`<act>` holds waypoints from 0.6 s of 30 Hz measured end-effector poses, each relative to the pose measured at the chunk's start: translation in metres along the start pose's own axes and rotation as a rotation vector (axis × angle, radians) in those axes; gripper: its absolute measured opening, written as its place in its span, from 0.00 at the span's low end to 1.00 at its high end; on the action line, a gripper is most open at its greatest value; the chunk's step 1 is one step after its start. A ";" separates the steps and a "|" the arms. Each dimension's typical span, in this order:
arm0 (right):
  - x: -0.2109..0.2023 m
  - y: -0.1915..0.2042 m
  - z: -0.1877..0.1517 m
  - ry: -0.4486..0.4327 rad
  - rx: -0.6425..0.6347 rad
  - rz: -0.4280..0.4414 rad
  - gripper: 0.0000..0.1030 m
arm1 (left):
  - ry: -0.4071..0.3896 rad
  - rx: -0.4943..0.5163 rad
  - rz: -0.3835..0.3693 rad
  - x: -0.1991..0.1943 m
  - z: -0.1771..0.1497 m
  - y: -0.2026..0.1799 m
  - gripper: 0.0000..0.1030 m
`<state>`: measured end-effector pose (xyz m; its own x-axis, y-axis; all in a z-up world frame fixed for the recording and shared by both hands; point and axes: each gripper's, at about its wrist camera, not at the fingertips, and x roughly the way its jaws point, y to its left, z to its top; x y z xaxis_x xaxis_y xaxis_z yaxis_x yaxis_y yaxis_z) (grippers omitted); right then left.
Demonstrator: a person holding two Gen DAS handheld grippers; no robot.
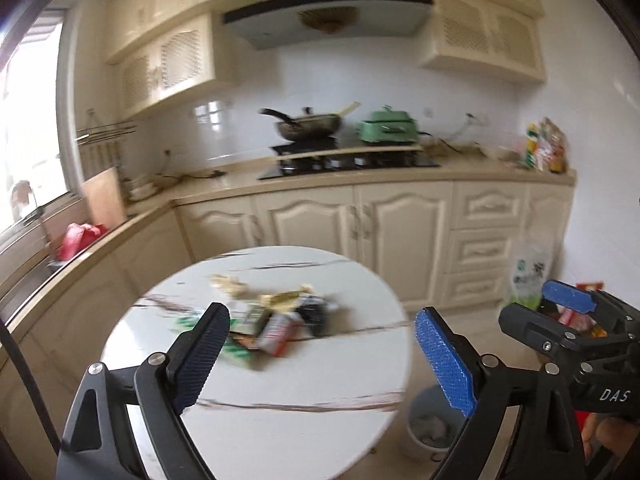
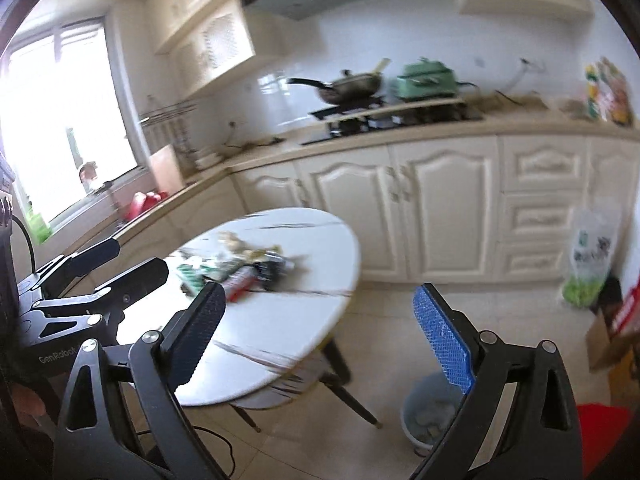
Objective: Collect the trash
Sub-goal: 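Move both tools back over the table toward the trash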
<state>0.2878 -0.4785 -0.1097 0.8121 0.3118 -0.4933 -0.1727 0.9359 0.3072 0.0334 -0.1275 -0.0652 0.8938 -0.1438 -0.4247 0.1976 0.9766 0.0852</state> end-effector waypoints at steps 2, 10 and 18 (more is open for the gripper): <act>0.012 0.022 0.006 0.001 -0.026 0.016 0.96 | -0.001 -0.023 0.028 -0.007 -0.008 0.020 0.89; 0.078 0.074 0.017 0.079 -0.109 0.051 0.96 | 0.116 -0.150 0.142 0.025 -0.020 0.097 0.90; 0.168 0.078 0.005 0.212 -0.146 0.027 0.96 | 0.241 -0.329 0.114 0.093 -0.023 0.152 0.90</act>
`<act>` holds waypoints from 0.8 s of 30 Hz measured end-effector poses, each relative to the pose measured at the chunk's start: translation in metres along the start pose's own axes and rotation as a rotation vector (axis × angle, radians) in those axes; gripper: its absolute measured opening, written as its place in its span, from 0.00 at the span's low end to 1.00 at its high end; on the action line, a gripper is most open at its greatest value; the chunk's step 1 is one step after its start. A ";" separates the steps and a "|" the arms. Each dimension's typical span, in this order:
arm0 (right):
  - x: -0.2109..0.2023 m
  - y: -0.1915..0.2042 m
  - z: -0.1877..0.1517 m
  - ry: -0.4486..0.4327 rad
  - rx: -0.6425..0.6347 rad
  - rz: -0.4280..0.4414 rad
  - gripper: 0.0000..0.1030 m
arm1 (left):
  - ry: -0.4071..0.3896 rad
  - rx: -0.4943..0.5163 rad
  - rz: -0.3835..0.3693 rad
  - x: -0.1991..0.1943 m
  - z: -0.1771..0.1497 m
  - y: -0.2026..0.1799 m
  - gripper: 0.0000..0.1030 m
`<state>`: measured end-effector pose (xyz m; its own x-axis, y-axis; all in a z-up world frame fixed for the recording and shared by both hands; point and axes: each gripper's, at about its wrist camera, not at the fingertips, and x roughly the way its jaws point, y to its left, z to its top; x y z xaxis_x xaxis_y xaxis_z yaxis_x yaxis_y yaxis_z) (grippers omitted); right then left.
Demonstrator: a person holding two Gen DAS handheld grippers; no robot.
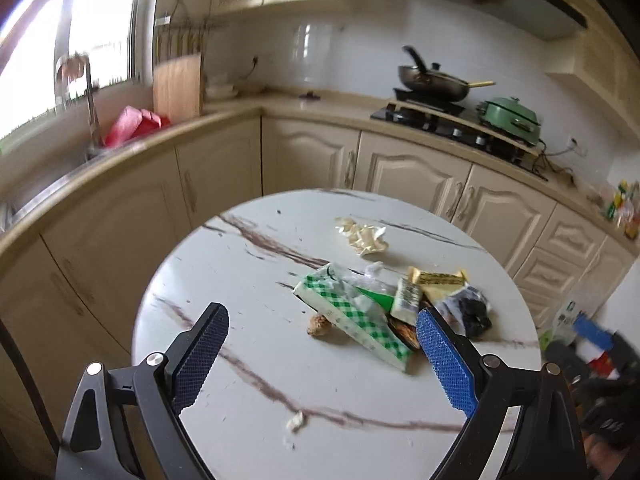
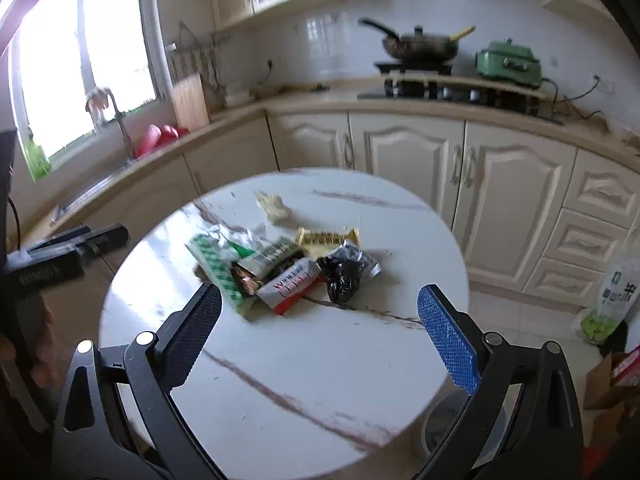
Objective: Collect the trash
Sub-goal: 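Move both tools back over the table toward the trash, then grasp the green-checked carton with the left tool while the right tool grasps the black bag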
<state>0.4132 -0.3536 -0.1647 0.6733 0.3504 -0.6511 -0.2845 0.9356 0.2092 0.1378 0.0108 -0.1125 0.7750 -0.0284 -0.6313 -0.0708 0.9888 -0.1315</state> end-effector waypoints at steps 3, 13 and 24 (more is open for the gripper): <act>0.031 -0.009 0.001 0.048 0.001 -0.010 0.96 | 0.059 -0.053 0.000 0.035 0.012 0.016 0.90; 0.088 -0.023 0.001 0.112 -0.002 -0.006 0.96 | 0.202 -0.134 -0.068 0.160 0.076 0.033 0.88; 0.110 -0.028 -0.006 0.152 -0.001 0.005 0.96 | 0.249 -0.150 -0.135 0.211 0.084 0.043 0.60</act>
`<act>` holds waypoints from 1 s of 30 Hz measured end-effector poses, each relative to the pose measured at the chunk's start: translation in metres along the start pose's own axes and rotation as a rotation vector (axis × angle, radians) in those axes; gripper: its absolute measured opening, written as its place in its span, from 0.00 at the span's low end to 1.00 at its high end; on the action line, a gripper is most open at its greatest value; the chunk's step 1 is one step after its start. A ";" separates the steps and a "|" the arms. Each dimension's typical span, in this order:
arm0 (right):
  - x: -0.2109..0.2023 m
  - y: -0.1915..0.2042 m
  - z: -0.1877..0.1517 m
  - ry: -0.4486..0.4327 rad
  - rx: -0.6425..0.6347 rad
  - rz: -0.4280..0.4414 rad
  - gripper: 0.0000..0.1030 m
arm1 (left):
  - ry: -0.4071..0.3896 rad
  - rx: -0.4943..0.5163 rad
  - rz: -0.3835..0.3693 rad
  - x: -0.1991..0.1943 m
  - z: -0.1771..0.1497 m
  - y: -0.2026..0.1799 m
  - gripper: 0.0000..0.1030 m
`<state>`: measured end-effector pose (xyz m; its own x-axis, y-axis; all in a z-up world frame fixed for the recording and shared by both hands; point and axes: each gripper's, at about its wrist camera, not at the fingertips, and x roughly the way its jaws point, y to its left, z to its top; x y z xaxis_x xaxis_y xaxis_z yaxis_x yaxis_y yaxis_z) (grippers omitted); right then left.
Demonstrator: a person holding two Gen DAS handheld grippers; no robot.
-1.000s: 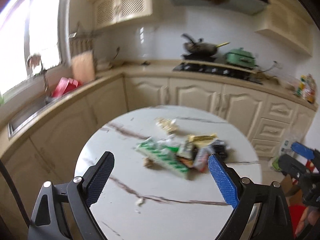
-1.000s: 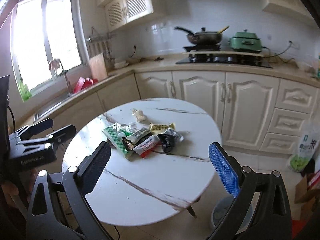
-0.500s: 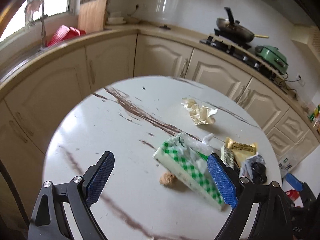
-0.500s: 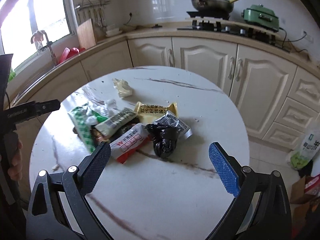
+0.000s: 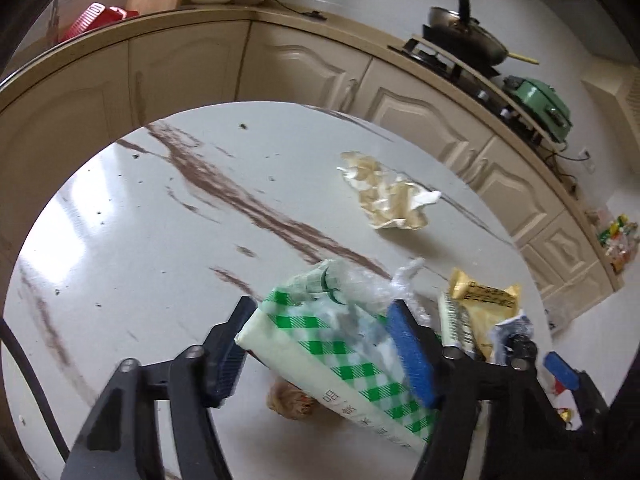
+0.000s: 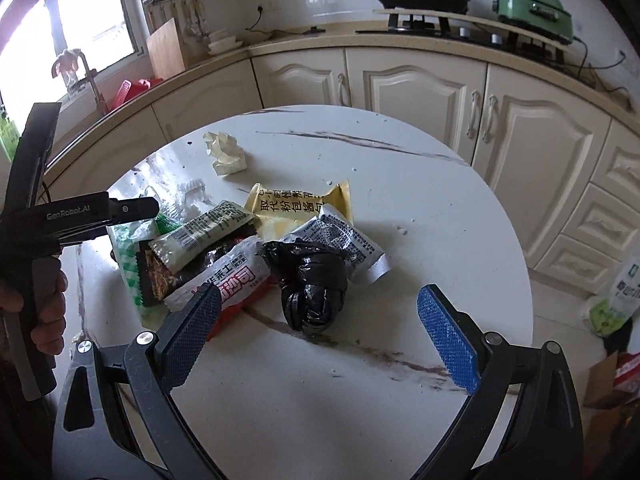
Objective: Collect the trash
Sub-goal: 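Grasp the green-checked carton with the left tool while the right tool grasps the black bag, then carry carton and black bag over the blue bucket and open both tools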
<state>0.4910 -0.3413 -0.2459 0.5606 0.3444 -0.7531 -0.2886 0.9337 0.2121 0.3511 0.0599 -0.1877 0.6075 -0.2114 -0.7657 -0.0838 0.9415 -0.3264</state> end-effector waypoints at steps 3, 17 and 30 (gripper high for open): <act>0.004 0.000 0.000 0.010 0.000 -0.004 0.96 | -0.041 0.018 0.015 -0.002 0.001 0.001 0.47; 0.016 0.009 0.002 0.063 -0.020 -0.002 0.48 | -0.172 0.126 -0.014 -0.057 0.001 -0.002 0.14; -0.033 -0.003 -0.017 0.006 0.027 0.076 0.31 | -0.199 0.242 -0.074 -0.105 -0.044 -0.020 0.06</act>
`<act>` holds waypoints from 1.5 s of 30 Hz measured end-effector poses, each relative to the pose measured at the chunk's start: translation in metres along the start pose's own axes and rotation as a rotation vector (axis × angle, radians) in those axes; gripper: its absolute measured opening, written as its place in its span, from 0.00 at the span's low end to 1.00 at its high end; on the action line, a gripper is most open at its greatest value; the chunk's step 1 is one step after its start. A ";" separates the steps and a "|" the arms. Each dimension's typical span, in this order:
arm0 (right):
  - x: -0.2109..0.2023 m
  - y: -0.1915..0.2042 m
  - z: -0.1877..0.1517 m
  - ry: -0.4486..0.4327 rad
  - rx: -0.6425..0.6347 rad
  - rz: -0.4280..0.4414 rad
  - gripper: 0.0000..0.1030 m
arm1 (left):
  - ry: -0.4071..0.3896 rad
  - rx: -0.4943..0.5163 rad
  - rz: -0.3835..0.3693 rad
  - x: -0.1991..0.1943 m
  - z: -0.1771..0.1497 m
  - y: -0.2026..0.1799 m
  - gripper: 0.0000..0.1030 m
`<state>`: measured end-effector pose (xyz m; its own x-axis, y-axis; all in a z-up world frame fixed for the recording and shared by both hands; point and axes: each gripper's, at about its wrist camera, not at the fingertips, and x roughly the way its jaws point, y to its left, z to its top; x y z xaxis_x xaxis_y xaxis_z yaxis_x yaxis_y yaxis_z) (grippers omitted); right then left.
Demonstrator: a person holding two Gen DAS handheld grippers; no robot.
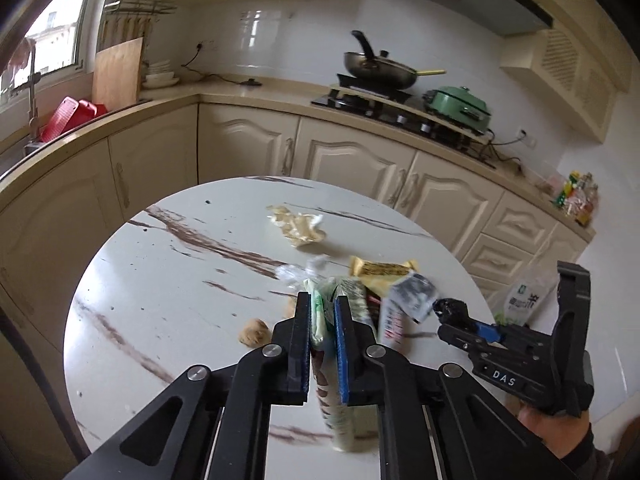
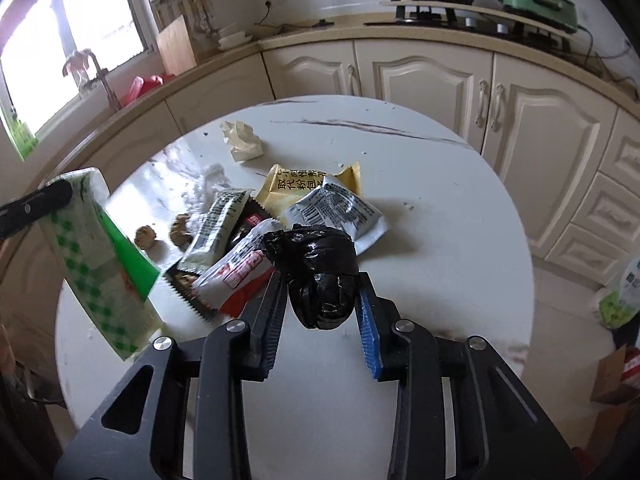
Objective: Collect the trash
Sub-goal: 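Carry carton and black bag over the blue bucket and open both tools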
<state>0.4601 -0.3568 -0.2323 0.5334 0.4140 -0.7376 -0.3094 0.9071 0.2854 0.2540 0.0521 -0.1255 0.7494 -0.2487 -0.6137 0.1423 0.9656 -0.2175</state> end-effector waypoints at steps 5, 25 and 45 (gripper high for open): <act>-0.031 0.003 -0.012 -0.044 0.007 0.049 0.31 | -0.003 0.025 -0.012 -0.017 -0.010 -0.020 0.04; -0.138 -0.083 -0.069 -0.187 0.137 0.050 0.31 | 0.016 0.262 -0.152 -0.045 -0.034 -0.215 0.04; -0.107 -0.307 -0.202 -0.053 0.520 -0.145 0.32 | 0.385 0.455 -0.281 0.192 -0.104 -0.410 0.05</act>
<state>0.3393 -0.6946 -0.3646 0.5848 0.2731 -0.7638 0.1935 0.8675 0.4583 0.2724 -0.3994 -0.2329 0.3709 -0.4237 -0.8264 0.6214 0.7745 -0.1183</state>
